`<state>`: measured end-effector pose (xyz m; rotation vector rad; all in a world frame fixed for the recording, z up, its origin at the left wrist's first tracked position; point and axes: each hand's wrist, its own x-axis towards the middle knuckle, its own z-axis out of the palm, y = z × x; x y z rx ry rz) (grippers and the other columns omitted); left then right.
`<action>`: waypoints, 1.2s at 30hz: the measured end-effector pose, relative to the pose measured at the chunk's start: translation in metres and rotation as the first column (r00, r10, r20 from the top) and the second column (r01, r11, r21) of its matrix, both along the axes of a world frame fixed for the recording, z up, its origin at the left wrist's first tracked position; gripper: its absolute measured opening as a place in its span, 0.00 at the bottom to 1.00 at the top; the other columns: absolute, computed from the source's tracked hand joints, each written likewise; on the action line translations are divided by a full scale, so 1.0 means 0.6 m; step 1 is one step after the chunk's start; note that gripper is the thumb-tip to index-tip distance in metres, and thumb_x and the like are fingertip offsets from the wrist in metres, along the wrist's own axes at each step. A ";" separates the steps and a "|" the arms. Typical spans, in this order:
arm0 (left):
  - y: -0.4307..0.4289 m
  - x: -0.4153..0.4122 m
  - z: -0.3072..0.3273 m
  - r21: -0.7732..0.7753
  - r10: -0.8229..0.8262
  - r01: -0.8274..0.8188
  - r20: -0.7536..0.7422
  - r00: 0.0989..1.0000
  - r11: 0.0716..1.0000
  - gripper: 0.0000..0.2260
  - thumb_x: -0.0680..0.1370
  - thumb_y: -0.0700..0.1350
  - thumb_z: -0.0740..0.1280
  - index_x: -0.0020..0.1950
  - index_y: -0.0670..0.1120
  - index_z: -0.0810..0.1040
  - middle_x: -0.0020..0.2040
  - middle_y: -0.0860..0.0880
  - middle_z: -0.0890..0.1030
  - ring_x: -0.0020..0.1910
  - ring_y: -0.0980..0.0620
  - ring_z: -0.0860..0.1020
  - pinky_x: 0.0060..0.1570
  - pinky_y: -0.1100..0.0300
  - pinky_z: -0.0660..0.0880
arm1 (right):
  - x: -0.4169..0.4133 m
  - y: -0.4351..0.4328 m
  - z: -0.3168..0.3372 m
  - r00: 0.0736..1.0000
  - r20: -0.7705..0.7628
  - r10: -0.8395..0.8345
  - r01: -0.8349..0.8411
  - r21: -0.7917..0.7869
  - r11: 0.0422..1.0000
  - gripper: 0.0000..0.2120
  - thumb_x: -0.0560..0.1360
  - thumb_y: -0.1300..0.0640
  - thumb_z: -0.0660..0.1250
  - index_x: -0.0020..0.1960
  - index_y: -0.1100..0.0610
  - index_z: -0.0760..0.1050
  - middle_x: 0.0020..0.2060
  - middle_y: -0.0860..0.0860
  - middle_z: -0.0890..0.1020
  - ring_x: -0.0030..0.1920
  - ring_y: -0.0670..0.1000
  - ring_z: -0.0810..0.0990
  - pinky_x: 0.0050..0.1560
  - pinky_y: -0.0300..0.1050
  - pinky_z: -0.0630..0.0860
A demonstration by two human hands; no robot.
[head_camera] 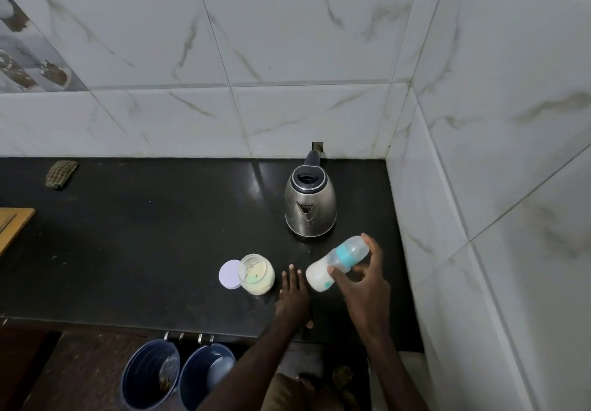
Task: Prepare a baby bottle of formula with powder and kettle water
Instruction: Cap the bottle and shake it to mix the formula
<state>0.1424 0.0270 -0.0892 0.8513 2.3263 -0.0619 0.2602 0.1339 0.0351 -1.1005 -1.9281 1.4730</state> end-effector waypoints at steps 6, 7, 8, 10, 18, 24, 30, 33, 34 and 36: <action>0.001 -0.002 -0.008 -0.010 -0.025 0.025 -0.025 0.999 1.000 0.62 0.69 0.49 0.82 0.82 0.35 0.37 0.82 0.34 0.34 0.82 0.32 0.38 0.79 0.40 0.57 | -0.005 0.020 0.028 0.938 -0.179 -0.297 0.294 -0.044 0.955 0.41 0.74 0.56 0.79 0.77 0.38 0.60 0.70 0.49 0.76 0.62 0.51 0.82 0.56 0.48 0.84; 0.001 -0.001 -0.007 -0.012 -0.019 0.019 -0.021 1.000 1.000 0.62 0.69 0.49 0.82 0.82 0.35 0.37 0.82 0.34 0.34 0.82 0.32 0.38 0.79 0.40 0.57 | -0.007 0.013 0.025 0.955 -0.157 -0.250 0.244 -0.060 0.968 0.42 0.73 0.56 0.80 0.76 0.35 0.60 0.70 0.49 0.77 0.61 0.51 0.82 0.57 0.49 0.84; 0.002 -0.001 -0.006 -0.014 -0.015 0.015 -0.017 1.000 1.000 0.62 0.69 0.48 0.82 0.82 0.35 0.36 0.81 0.34 0.33 0.82 0.32 0.38 0.79 0.39 0.56 | -0.009 0.007 0.019 0.979 -0.113 -0.172 0.165 -0.065 0.984 0.43 0.72 0.55 0.80 0.74 0.31 0.59 0.68 0.47 0.77 0.60 0.50 0.83 0.57 0.51 0.85; 0.002 -0.002 -0.005 -0.020 -0.019 0.018 -0.010 1.000 1.000 0.61 0.70 0.48 0.82 0.82 0.35 0.36 0.81 0.34 0.32 0.81 0.32 0.37 0.79 0.39 0.56 | -0.007 -0.002 0.007 0.998 -0.029 -0.049 0.048 -0.035 0.998 0.44 0.71 0.53 0.81 0.71 0.24 0.58 0.66 0.42 0.77 0.58 0.48 0.83 0.59 0.54 0.84; 0.000 -0.001 -0.009 -0.006 -0.037 0.036 -0.040 0.999 0.999 0.62 0.69 0.49 0.82 0.82 0.35 0.38 0.82 0.33 0.34 0.82 0.32 0.38 0.78 0.40 0.58 | -0.011 0.025 0.038 0.937 -0.210 -0.279 0.286 0.001 0.958 0.42 0.73 0.54 0.79 0.78 0.38 0.60 0.72 0.50 0.76 0.63 0.52 0.83 0.54 0.36 0.82; -0.002 0.000 -0.009 -0.009 -0.038 0.038 -0.057 0.998 0.999 0.62 0.69 0.50 0.82 0.82 0.34 0.37 0.82 0.33 0.34 0.82 0.32 0.38 0.78 0.40 0.58 | -0.003 0.019 0.022 0.985 -0.133 -0.109 0.115 0.039 0.993 0.44 0.71 0.56 0.81 0.78 0.38 0.62 0.69 0.46 0.77 0.61 0.50 0.83 0.59 0.48 0.84; 0.004 0.000 -0.007 -0.009 -0.023 0.022 -0.042 0.999 1.000 0.61 0.69 0.48 0.82 0.82 0.35 0.37 0.82 0.34 0.34 0.82 0.32 0.38 0.78 0.40 0.57 | -0.006 0.030 0.033 0.950 -0.193 -0.246 0.247 -0.019 0.969 0.42 0.73 0.55 0.80 0.76 0.34 0.60 0.70 0.51 0.78 0.62 0.53 0.83 0.58 0.50 0.84; 0.002 -0.001 -0.007 -0.014 -0.024 0.024 -0.034 0.999 1.000 0.61 0.70 0.49 0.81 0.82 0.34 0.37 0.81 0.34 0.33 0.82 0.32 0.37 0.79 0.40 0.57 | -0.003 0.019 0.014 0.996 -0.079 -0.030 0.033 0.032 0.999 0.44 0.71 0.54 0.81 0.77 0.36 0.61 0.70 0.49 0.77 0.61 0.50 0.83 0.59 0.44 0.83; 0.001 -0.001 -0.007 -0.013 -0.027 0.026 -0.036 0.999 1.000 0.61 0.70 0.49 0.81 0.82 0.35 0.37 0.81 0.34 0.33 0.82 0.33 0.37 0.79 0.40 0.56 | -0.004 0.022 0.015 0.996 -0.083 -0.028 0.032 0.052 0.998 0.44 0.71 0.54 0.81 0.78 0.37 0.61 0.70 0.49 0.77 0.61 0.51 0.83 0.59 0.44 0.82; -0.001 -0.001 -0.011 -0.006 -0.027 0.027 -0.031 0.999 1.000 0.61 0.70 0.49 0.82 0.83 0.35 0.37 0.82 0.35 0.33 0.82 0.33 0.37 0.79 0.40 0.56 | -0.007 0.037 0.028 0.984 -0.133 -0.114 0.121 0.049 0.991 0.44 0.71 0.55 0.81 0.78 0.38 0.60 0.71 0.49 0.76 0.63 0.52 0.82 0.58 0.48 0.84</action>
